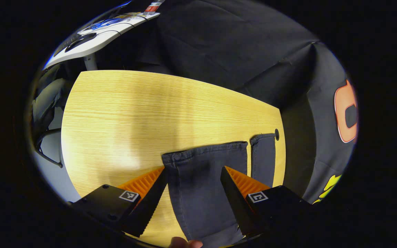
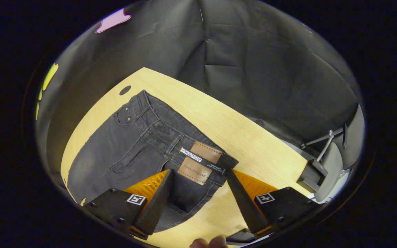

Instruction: Grasp the waist and the cuffs of the jeans and fold them to make the two legs overlap; first hold the waist and fold one-third of the jeans toward the cuffs, then hold the cuffs and fold the remaining one-third in the same direction to finish folding.

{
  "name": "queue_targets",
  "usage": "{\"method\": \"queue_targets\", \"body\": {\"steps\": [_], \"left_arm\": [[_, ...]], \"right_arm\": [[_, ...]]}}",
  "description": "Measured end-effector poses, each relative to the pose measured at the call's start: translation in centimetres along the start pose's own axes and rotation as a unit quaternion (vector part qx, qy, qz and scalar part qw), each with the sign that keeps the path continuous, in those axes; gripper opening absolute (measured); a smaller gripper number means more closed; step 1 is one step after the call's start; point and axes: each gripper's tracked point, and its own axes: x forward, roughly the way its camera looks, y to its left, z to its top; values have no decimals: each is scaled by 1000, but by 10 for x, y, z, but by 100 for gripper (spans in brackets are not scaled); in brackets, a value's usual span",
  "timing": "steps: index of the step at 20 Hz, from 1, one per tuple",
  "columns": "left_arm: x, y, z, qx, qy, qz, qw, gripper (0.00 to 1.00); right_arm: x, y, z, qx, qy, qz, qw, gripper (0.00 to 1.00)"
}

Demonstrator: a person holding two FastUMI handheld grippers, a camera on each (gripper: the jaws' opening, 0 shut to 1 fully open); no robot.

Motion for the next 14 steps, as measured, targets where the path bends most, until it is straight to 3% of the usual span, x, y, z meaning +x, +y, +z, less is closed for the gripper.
{"method": "queue_targets", "body": {"steps": [2, 3, 4, 5, 6, 7, 8, 9, 11, 12, 13, 14], "left_arm": [[4, -3, -1, 16, 1, 6, 1000, 99], [4, -3, -2, 23, 0, 11, 1000, 100], [6, -4, -2, 32, 0, 15, 999, 99], [7, -7, -4, 41, 2, 16, 999, 98], [10, -8, -6, 47, 4, 23, 999, 97], [11, -6, -5, 50, 0, 33, 998, 92], [11, -3, -4, 49, -3, 39, 998, 88], [12, -3, -4, 46, -7, 42, 998, 82], [17, 2, -3, 41, -11, 49, 998, 53], [17, 3, -4, 42, -9, 48, 998, 46], [16, 2, -6, 46, -3, 46, 998, 33], [18, 2, -7, 52, 9, 43, 998, 27]], "right_arm": [[1, 1, 1, -4, -1, -14, 1000, 100], [4, 0, -3, -14, 4, -26, 1000, 95], [5, 0, -4, -27, 2, -39, 999, 100], [5, 0, -6, -42, 4, -51, 998, 95], [5, 1, -3, -41, 1, -54, 998, 100], [6, 2, -5, -31, 1, -57, 998, 94], [7, 2, -5, -25, 4, -57, 998, 99], [8, 2, -5, -28, 3, -57, 998, 99], [7, 2, -5, -26, 1, -54, 998, 93], [7, 1, -4, -23, 1, -53, 998, 90], [9, 1, -2, -19, -4, -50, 999, 80], [9, 4, -4, -21, -4, -41, 999, 70]]}}
